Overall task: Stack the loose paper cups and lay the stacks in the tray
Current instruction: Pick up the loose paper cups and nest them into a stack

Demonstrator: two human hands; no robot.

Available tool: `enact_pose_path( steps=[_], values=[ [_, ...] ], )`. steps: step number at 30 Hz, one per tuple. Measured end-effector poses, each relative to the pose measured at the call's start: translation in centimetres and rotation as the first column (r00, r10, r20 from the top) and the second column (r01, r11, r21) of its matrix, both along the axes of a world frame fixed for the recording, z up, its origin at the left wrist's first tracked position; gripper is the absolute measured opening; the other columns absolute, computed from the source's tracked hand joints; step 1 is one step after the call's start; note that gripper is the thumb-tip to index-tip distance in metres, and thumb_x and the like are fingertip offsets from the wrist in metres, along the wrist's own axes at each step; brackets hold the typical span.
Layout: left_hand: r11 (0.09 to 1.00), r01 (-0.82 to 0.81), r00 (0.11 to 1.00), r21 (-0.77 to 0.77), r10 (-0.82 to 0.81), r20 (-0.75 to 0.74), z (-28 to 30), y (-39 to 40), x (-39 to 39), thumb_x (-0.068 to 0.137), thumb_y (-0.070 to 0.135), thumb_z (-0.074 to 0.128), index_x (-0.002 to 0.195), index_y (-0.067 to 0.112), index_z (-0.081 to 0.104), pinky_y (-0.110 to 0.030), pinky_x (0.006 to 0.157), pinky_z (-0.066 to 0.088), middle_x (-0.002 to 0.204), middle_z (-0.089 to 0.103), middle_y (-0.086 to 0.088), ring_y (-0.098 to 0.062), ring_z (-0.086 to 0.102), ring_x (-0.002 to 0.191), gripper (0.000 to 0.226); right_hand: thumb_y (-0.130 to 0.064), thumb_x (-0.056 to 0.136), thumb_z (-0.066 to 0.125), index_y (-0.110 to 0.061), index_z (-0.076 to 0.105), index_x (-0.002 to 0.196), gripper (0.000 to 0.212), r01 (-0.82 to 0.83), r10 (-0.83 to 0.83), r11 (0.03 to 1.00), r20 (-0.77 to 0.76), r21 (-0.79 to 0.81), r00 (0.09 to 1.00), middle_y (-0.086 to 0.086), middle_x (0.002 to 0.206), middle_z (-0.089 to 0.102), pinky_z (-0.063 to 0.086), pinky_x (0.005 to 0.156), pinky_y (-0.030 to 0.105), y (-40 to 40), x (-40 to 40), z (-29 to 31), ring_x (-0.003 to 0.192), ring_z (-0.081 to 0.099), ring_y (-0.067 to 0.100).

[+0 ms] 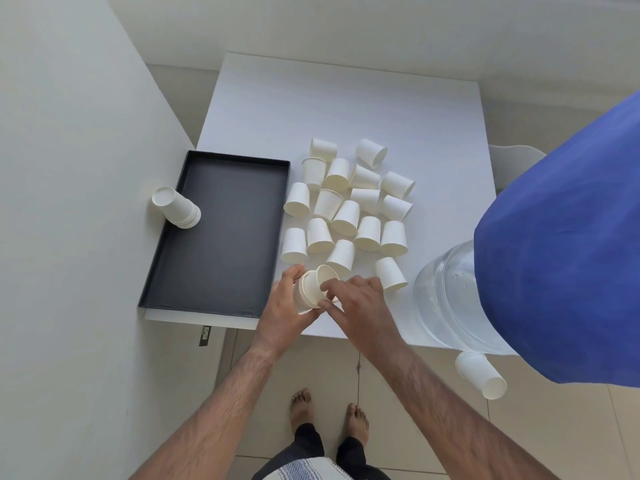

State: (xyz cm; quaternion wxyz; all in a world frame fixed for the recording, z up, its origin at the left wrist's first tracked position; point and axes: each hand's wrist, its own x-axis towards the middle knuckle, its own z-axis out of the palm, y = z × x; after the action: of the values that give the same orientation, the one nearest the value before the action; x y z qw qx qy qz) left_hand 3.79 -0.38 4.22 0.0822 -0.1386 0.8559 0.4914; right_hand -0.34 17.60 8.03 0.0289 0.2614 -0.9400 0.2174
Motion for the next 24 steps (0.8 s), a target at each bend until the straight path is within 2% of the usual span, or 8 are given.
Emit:
enact_pose_path(
  steps=[4,10,12,14,17,19,22,24],
  values=[
    [0.998,-0.048,0.999,0.035,0.048,0.018,0.0,0.1,0.0,0.082,0.047,0.09,0.149,0.05,0.036,-0.028,0.103,0.049,0.136,0.046,0.044,0.004,0.048,0.133,0.086,-0.028,0.097,0.07,-0.024,0.074,0.114,0.018,-0.064,0.065,0.998,-0.022,0.018,0.998,-0.008,0.087,0.077,0.051,0.074,0.04,-0.7,0.0,-0.5,0.083,0.065,0.024],
    [0.994,-0.081,0.997,0.068,0.08,0.025,0.6,0.2,0.2,0.074,0.062,0.082,0.143,0.062,0.034,-0.012,0.093,0.041,0.136,0.045,0.049,0.029,0.041,0.126,0.084,-0.016,0.096,0.074,-0.024,0.076,0.12,0.025,-0.127,0.128,0.992,0.067,-0.016,0.99,-0.007,0.104,0.076,0.052,0.08,0.038,-1.4,0.7,-1.3,0.094,0.064,0.023],
    [0.994,-0.084,0.996,0.073,0.081,0.038,0.8,0.2,0.2,0.076,0.061,0.083,0.135,0.072,0.032,-0.015,0.092,0.044,0.136,0.048,0.049,0.026,0.046,0.125,0.079,-0.02,0.099,0.07,-0.024,0.078,0.119,0.022,-0.08,0.094,0.992,0.146,-0.101,0.985,-0.006,0.112,0.072,0.05,0.09,0.034,-1.4,0.6,-1.8,0.102,0.06,0.02],
    [0.993,-0.093,0.995,0.067,0.091,0.037,0.6,0.1,0.3,0.08,0.054,0.088,0.135,0.07,0.031,-0.015,0.093,0.044,0.138,0.051,0.043,0.023,0.047,0.127,0.081,-0.024,0.101,0.069,-0.025,0.079,0.119,0.021,0.099,-0.012,0.958,0.307,-0.268,0.952,-0.006,0.115,0.066,0.044,0.096,0.021,-1.1,0.5,-2.3,0.109,0.055,0.012],
    [0.995,-0.093,0.995,0.048,0.091,0.028,-0.2,-0.2,0.4,0.08,0.039,0.094,0.143,0.06,0.032,-0.005,0.096,0.034,0.142,0.047,0.042,0.027,0.042,0.128,0.091,-0.023,0.098,0.071,-0.024,0.075,0.108,0.01,0.509,-0.231,0.767,0.572,-0.392,0.787,-0.005,0.107,0.067,0.044,0.077,0.014,0.4,-0.2,-3.4,0.098,0.062,0.007],
    [0.994,-0.092,0.995,0.054,0.09,0.034,-0.6,-0.4,0.4,0.08,0.035,0.095,0.146,0.054,0.034,-0.004,0.097,0.032,0.143,0.047,0.042,0.029,0.04,0.127,0.092,-0.022,0.097,0.072,-0.015,0.067,0.108,0.015,0.749,-0.356,0.581,0.728,-0.319,0.586,0.004,0.104,0.07,0.046,0.07,0.018,2.1,-1.0,-4.7,0.089,0.064,0.015],
    [0.994,-0.094,0.995,0.054,0.092,0.046,-1.0,-0.6,0.6,0.08,0.035,0.095,0.146,0.054,0.034,-0.005,0.096,0.032,0.142,0.047,0.043,0.031,0.039,0.126,0.092,-0.026,0.097,0.072,-0.004,0.062,0.12,0.033,0.919,-0.386,0.374,0.88,-0.125,0.277,0.011,0.099,0.066,0.046,0.065,0.027,4.7,-1.5,-7.0,0.08,0.058,0.019],
    [0.995,-0.09,0.995,0.047,0.087,0.052,-1.2,-0.5,0.6,0.081,0.036,0.095,0.146,0.055,0.033,-0.005,0.095,0.032,0.14,0.046,0.045,0.031,0.039,0.125,0.091,-0.028,0.098,0.071,-0.001,0.062,0.12,0.037,0.951,-0.325,0.304,0.932,-0.058,0.161,0.005,0.091,0.059,0.043,0.059,0.031,5.8,-1.9,-8.1,0.077,0.056,0.019]
  ],
)
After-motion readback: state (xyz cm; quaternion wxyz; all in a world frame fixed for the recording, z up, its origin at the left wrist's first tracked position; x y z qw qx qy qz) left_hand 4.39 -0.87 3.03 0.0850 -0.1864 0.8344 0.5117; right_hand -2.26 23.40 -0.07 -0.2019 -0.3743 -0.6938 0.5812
